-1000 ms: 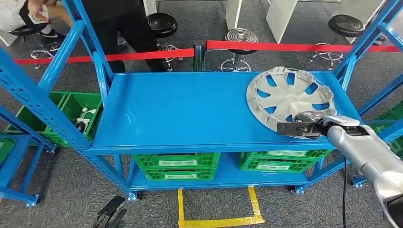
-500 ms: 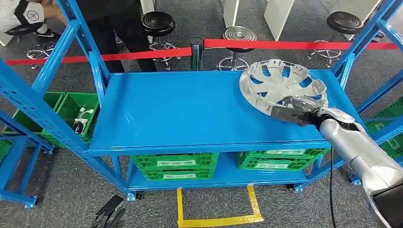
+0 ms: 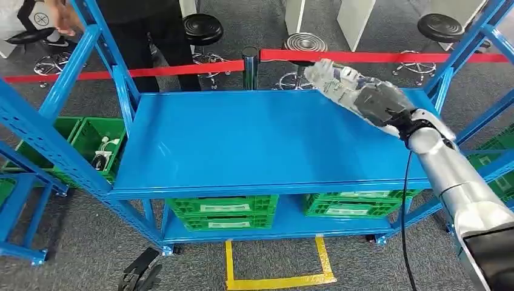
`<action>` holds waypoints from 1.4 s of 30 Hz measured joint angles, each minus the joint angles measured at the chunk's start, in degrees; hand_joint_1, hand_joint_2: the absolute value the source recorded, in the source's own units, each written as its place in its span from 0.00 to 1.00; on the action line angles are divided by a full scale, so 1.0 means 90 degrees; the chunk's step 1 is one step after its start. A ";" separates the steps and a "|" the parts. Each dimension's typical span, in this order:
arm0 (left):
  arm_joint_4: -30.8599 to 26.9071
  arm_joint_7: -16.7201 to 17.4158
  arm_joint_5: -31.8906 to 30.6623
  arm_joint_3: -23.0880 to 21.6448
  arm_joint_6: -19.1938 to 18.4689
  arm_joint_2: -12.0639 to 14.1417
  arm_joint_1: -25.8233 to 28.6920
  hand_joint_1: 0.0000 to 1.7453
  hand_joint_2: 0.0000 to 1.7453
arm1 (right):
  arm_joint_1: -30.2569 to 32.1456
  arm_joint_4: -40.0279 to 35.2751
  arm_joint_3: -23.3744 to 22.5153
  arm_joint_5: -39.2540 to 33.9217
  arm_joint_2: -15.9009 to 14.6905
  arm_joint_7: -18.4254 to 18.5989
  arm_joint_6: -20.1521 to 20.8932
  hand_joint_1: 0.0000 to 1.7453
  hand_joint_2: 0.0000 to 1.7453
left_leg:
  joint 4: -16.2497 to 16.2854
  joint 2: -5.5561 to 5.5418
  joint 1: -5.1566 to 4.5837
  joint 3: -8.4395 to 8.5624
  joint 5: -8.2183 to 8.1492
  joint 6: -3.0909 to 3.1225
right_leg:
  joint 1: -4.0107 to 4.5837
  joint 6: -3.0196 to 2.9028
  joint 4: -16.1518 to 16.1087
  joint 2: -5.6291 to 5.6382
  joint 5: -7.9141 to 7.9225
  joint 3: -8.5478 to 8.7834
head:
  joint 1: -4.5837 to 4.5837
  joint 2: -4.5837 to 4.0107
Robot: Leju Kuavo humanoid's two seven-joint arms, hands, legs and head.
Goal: Take the parts from the cabinet and place them on the table.
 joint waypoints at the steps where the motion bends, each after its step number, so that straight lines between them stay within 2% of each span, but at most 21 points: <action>1: -0.0015 0.0000 -0.0007 0.0000 -0.0002 -0.0002 0.0001 0.00 0.00 | 0.0011 -0.0046 -0.0083 -0.0029 0.0022 -0.0002 -0.0039 1.00 0.00 | 0.0000 -0.0004 0.0000 0.0000 0.0000 0.0000 | 0.0000 0.0000 0.0000 -0.0001 0.0000 0.0000 | 0.0002 0.0000; 5: -0.0029 -0.0071 -0.0056 0.0034 -0.0024 -0.0012 0.0001 0.00 0.00 | 0.0065 -0.0343 -0.0457 -0.0382 0.0117 -0.0012 -0.0296 1.00 0.00 | 0.0000 -0.0022 0.0000 -0.0001 0.0000 0.0000 | 0.0000 0.0000 -0.0001 -0.0006 0.0000 0.0000 | 0.0000 0.0000; 11: -0.0027 -0.0160 -0.0112 0.0078 -0.0070 -0.0017 0.0007 0.00 0.00 | 0.0224 -0.0784 -0.0998 -0.0678 0.0211 -0.0012 -0.0452 1.00 0.00 | 0.0000 -0.0059 0.0000 -0.0002 0.0001 0.0000 | -0.0001 0.0000 -0.0001 -0.0020 0.0000 0.0002 | 0.0000 0.0000; 20: -0.0046 -0.0216 -0.0168 0.0095 0.0032 -0.0027 0.0011 0.00 0.00 | 0.0512 -0.1693 -0.1680 -0.1059 0.0311 0.0284 -0.0661 1.00 0.00 | 0.0001 -0.0103 0.0000 -0.0007 0.0001 -0.0001 | -0.0001 -0.0005 -0.0002 -0.0040 -0.0005 0.0005 | 0.0000 0.0000; 27: -0.0046 -0.0270 -0.0187 0.0097 0.0044 -0.0029 0.0014 0.00 0.00 | 0.0602 -0.2042 -0.1935 -0.1115 0.0325 0.0347 -0.0675 1.00 0.00 | 0.0001 -0.0103 0.0000 -0.0008 0.0001 -0.0001 | -0.0001 -0.0005 -0.0002 -0.0042 -0.0005 0.0004 | 0.0000 0.0000; 42: -0.0046 -0.0270 -0.0187 0.0095 0.0044 -0.0036 0.0014 0.00 0.00 | 0.0610 -0.2314 -0.2093 -0.1120 0.0325 0.0362 -0.0673 1.00 0.00 | 0.0001 -0.0098 0.0001 -0.0008 0.0002 -0.0001 | -0.0001 -0.0005 -0.0002 -0.0045 -0.0005 0.0004 | 0.0000 0.0000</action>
